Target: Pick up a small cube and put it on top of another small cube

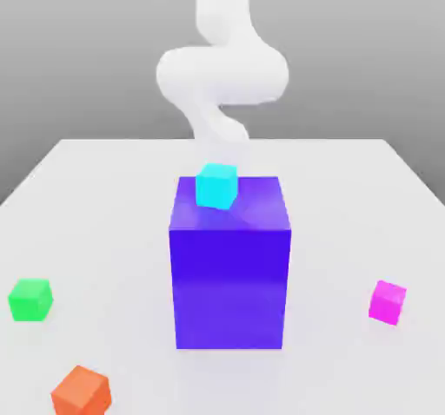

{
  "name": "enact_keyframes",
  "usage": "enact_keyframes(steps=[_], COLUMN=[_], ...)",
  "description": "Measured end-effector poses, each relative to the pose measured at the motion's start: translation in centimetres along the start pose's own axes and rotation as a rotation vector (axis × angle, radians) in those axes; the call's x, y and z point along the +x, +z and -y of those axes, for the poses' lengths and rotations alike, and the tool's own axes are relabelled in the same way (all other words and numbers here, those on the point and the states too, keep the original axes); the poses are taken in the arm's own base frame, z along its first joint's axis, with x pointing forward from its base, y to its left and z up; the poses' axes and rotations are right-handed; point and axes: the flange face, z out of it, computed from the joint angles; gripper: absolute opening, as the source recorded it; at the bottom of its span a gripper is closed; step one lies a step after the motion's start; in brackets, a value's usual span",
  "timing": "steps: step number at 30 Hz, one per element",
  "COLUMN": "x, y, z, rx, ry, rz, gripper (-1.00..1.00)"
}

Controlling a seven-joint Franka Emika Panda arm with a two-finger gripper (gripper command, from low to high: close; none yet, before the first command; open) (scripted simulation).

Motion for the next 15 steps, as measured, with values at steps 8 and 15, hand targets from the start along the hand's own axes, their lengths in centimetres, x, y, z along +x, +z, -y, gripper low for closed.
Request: enact_keyframes(steps=[8,15], x=[-12.5,-27.3], y=[16.5,26.0], z=[3.2,1.3], rx=[-0.090,-0.151], ry=[-0.303,-0.581], rz=[0.254,0.472], gripper=[0.00,0.00])
